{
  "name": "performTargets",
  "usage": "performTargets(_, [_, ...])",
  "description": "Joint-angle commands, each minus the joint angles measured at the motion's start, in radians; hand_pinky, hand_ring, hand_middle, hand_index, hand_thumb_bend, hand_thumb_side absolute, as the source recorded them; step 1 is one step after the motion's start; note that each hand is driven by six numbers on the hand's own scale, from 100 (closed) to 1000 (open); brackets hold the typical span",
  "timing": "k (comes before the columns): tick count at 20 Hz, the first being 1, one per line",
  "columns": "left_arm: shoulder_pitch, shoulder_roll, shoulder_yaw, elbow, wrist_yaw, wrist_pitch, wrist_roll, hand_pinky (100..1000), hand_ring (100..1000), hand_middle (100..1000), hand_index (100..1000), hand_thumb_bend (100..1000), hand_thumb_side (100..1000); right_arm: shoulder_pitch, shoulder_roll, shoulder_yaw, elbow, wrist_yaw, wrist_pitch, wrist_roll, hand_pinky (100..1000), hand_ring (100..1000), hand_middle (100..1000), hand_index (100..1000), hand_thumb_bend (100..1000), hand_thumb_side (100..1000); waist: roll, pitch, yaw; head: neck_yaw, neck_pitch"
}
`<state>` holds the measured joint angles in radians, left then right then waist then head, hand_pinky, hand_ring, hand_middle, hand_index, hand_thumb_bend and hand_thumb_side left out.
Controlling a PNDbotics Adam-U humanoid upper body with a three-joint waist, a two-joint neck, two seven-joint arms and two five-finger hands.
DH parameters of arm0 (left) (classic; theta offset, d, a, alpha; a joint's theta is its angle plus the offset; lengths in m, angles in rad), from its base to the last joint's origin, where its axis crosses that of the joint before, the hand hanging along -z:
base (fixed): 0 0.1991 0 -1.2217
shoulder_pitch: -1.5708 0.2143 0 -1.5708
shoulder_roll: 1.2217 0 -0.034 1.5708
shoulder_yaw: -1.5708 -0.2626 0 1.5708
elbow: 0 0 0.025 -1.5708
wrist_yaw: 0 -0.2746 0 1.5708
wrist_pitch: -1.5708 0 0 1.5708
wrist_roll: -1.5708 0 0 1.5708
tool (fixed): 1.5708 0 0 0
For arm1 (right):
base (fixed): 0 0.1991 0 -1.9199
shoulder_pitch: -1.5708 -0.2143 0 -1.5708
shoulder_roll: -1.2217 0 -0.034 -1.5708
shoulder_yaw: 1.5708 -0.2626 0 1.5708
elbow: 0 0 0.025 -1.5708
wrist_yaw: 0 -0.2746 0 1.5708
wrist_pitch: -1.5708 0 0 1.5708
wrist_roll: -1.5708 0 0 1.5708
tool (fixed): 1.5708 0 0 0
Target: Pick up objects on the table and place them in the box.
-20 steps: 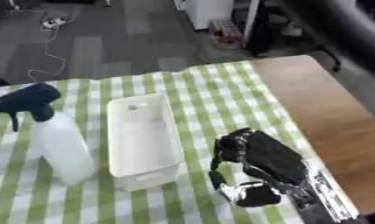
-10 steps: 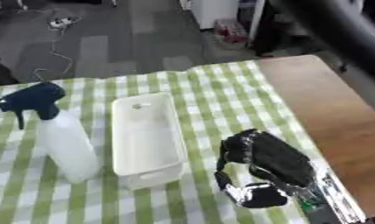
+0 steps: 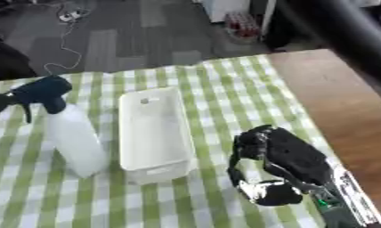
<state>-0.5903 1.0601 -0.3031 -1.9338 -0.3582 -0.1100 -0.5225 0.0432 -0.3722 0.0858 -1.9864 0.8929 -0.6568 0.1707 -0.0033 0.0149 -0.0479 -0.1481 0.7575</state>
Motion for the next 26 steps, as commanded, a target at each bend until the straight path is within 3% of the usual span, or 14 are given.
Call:
performTargets(1, [-0.032, 0.031, -0.003, 0.014, -0.001, -0.002, -0.021, 749, 741, 864, 886, 124, 1000, -0.014, -0.023, -0.004, -0.014, -0.014, -0.002, 0.009, 388, 445, 471, 549, 100, 884, 0.004, -0.008, -0.004, 0.016, 0.001])
performTargets(26, [-0.120, -0.004, -0.062, 0.139, -0.038, -0.027, -0.170, 838, 810, 916, 899, 231, 1000, -0.036, -0.036, -0.013, -0.014, -0.057, -0.006, 0.048, 387, 443, 470, 549, 100, 882, 0.014, -0.008, -0.026, 0.021, -0.014])
